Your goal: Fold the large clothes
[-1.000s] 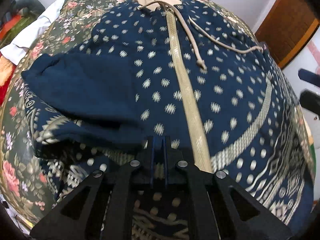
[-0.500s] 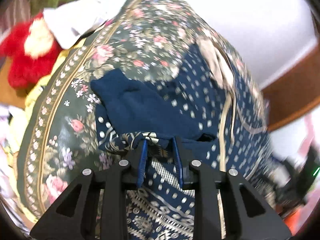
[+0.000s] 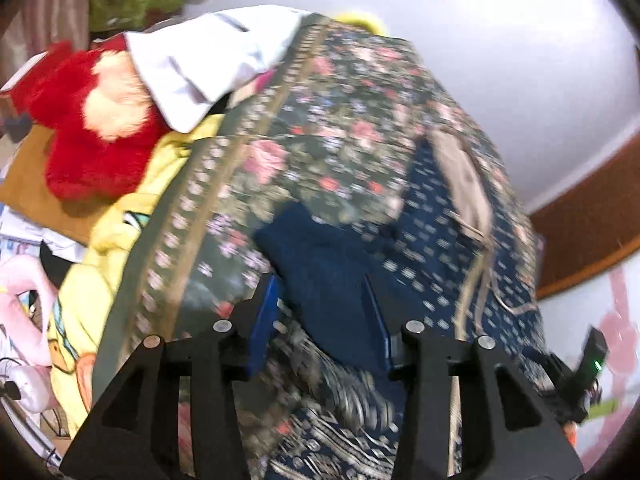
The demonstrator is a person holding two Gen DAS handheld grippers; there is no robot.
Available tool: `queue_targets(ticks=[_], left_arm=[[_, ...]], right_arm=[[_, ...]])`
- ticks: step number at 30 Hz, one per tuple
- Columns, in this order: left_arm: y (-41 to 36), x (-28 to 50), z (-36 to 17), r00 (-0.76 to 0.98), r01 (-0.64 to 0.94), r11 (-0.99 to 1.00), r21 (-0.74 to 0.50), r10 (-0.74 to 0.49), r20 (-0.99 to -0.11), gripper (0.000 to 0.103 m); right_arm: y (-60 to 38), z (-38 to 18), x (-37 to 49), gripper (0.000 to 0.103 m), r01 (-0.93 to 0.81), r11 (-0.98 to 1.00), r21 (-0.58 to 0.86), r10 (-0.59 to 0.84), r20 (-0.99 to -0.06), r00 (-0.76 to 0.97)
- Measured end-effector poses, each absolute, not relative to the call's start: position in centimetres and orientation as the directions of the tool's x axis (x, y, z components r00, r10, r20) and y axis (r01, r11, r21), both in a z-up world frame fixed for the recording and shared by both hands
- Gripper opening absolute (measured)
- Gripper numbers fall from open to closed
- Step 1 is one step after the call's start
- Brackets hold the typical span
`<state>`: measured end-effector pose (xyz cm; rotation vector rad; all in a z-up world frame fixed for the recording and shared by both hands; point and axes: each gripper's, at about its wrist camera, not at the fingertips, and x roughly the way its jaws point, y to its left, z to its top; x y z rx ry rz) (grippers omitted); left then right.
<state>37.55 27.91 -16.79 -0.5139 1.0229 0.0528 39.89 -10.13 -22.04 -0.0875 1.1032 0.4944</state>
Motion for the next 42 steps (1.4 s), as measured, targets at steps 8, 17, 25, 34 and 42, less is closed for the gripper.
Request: queue_targets(ticks=[8, 17, 25, 34, 42], left_arm=[[28.3, 42.8, -23.4, 0.426, -0.378, 0.878, -0.293, -0.116, -0.897, 0.042], [24.1, 43.4, -19.8, 0.515, -0.291, 0.94, -0.181, -0.006, -0.857, 0.007], [11.6, 40.9, -7.2, 0.681, 0.043, 0.979, -0.2, -0.175, -0.711, 0.007], [-5.5, 39.0, -5.2, 0.597, 0.328, 0.919, -0.218, -0.381, -0.706, 0.007], [-14.8, 38.6, -12.3, 0.443, 0.399, 0.893, -0.211, -0.389, -0.808, 0.007]], right_arm=[[-11.4, -20.4, 38.9, 0.094, -0.423, 0.89, 0.169, 0.345, -0.856, 0.385], [-15.1, -18.7, 37.9, 0.094, -0.378, 0.916, 0.137, 0.306, -0.847, 0.434], [-17.5, -16.3, 35.8, 0.094, -0.363, 0.919, 0.155, 0.328, -0.812, 0.483], [-22.1, -13.7, 32.5, 0.094, -0.33, 0.935, 0.134, 0.304, -0.782, 0.544], [-27.8, -14.4, 30.1, 0.094, -0.232, 0.964, 0.127, 0.237, -0.805, 0.544]])
